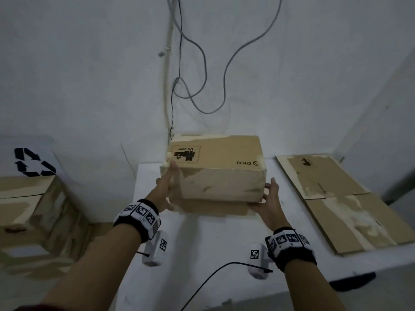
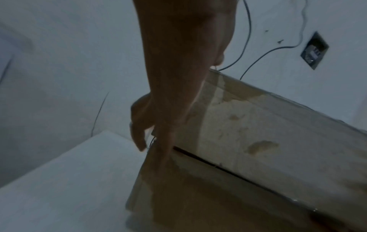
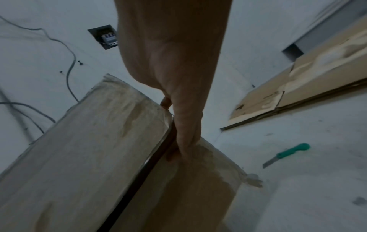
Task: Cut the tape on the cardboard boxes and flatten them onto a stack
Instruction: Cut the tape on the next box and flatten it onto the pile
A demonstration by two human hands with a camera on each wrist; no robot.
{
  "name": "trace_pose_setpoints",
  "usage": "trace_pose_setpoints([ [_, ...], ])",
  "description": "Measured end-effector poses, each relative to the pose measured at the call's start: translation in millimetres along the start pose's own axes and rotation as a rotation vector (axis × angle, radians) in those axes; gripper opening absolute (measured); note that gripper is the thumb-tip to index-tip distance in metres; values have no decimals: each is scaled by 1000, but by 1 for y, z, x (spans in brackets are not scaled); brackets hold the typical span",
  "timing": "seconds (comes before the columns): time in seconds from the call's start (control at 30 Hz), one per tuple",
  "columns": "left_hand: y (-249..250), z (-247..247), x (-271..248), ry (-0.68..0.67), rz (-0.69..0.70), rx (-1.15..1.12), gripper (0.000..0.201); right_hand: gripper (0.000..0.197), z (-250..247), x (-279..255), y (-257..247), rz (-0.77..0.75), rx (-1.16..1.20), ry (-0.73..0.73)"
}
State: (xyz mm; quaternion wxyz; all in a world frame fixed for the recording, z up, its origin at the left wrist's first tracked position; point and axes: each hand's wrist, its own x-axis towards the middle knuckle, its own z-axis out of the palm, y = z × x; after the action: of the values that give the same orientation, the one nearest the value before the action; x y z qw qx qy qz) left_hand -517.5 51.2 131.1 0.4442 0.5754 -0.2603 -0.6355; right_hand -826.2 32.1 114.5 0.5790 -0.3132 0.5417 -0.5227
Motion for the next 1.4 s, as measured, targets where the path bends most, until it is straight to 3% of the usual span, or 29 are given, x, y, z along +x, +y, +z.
trace_pose_setpoints([
  [0.03,-2,4,0,26,-32,7,109,39,-5,-1,2,-6,4,12],
  [0.17,-14,15,7,-9,-16,-312,22,13,-18,-4,32,-3,61,52],
  [0.23,-23,14,15,-19,23,-431,10,64,-25,-1,59,-83,-71,67],
  [0.3,-31,10,25,-53,44,-510,13,78,-26,-5,75,-83,-137,105],
  [0.43,-48,-9,45,-145,84,-531,41,58,-34,-7,120,-26,-134,200],
  [0.5,-55,-22,54,-85,82,-494,52,55,-34,-6,143,-74,-256,220],
  [0.6,-58,-31,59,98,55,-346,48,55,-19,-6,159,-25,-425,184],
  [0.7,-60,-33,61,313,-26,-216,51,31,-13,-1,169,65,-506,133],
  [0.77,-66,-26,60,294,0,-123,54,9,-19,4,170,54,-462,139],
  [0.9,-68,-10,60,352,-11,-274,54,20,-36,24,148,171,-323,213],
  [0.97,-66,-4,60,393,9,-234,57,21,-52,45,140,131,-432,241],
  [1.07,-76,8,67,566,4,-153,78,24,-79,77,128,115,-745,258],
  [1.3,-98,37,70,801,65,38,82,58,-140,134,123,119,-1196,89],
  [1.4,-102,45,68,864,68,91,80,56,-154,143,128,50,-1339,1],
])
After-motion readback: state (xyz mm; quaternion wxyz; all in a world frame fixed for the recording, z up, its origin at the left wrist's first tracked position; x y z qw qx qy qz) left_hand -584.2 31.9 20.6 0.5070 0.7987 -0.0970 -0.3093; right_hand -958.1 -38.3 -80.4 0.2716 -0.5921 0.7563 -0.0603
